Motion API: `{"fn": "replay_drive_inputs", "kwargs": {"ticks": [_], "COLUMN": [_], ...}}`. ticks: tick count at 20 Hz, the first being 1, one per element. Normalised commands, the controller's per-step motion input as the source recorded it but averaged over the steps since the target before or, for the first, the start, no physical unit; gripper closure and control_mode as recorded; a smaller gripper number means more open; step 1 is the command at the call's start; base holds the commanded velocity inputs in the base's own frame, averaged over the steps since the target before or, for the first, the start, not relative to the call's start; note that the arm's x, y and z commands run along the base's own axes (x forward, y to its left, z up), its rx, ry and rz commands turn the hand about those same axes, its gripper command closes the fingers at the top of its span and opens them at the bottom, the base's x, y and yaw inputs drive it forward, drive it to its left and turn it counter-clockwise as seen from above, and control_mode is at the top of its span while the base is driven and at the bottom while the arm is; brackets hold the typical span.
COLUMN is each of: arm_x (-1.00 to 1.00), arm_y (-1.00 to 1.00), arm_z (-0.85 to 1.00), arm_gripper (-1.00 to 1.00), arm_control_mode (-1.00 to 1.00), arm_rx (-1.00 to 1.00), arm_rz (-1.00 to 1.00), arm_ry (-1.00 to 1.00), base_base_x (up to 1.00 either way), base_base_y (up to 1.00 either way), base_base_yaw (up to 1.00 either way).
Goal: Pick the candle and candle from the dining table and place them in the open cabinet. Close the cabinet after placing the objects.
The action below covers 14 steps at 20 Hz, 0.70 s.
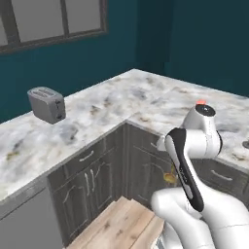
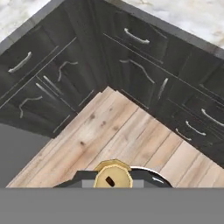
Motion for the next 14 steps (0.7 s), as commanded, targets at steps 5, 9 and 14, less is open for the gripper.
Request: {"fn": "replay_drive_inputs", "kwargs": {"ticks": [5, 9, 14], "arm_x": [0.00, 0.00, 0.00], "arm_y": [0.00, 0.00, 0.00], "arm_z": [0.00, 0.00, 0.00], "arm_gripper": [1.00, 1.00, 1.00], "arm_control_mode": [1.00, 1.00, 1.00], "arm_rx": [0.00, 0.00, 0.00], "arm_rz": [0.00, 0.00, 0.00], "arm_ry": [0.00, 0.00, 0.00], "base_base_x": [-0.24, 0.00, 0.00], "base_base_y": [0.00, 0.00, -0.08], "base_base_yaw": [0.90, 1.00, 0.97]}}
